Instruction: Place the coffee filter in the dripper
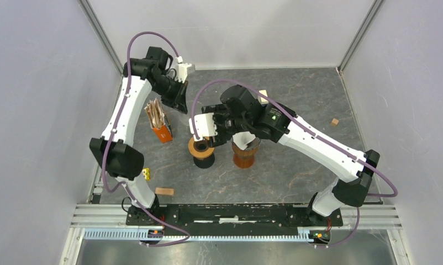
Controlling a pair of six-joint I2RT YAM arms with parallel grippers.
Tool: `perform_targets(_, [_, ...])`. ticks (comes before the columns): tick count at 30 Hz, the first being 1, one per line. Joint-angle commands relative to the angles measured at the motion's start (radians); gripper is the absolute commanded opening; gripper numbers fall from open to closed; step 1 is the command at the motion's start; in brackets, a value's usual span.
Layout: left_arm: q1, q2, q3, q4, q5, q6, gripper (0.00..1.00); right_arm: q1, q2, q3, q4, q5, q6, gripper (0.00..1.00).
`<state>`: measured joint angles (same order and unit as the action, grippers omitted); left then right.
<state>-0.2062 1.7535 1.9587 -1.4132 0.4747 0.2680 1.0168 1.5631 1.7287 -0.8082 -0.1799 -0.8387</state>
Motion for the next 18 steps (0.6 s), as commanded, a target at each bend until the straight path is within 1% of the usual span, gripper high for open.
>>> perform_targets(1, [-0.041, -0.099, -0.101, -0.01, 0.091, -0.049, 0.02, 0.046, -0.02, -0.028, -0.016, 0.033, -0.077, 0.72])
perform_targets(4, [-0.074, -0.145, -0.178, 0.031, 0.09, -0.066, 0.02, 0.08, -0.005, -0.064, -0.015, 0.085, -0.097, 0.71])
perform_targets(9, [-0.1, -0.172, -0.244, 0.071, 0.097, -0.09, 0.02, 0.116, 0.028, -0.113, -0.019, 0.128, -0.115, 0.68])
perform_targets(18, [-0.125, -0.185, -0.298, 0.096, 0.076, -0.096, 0.02, 0.139, 0.095, -0.121, -0.003, 0.147, -0.112, 0.53])
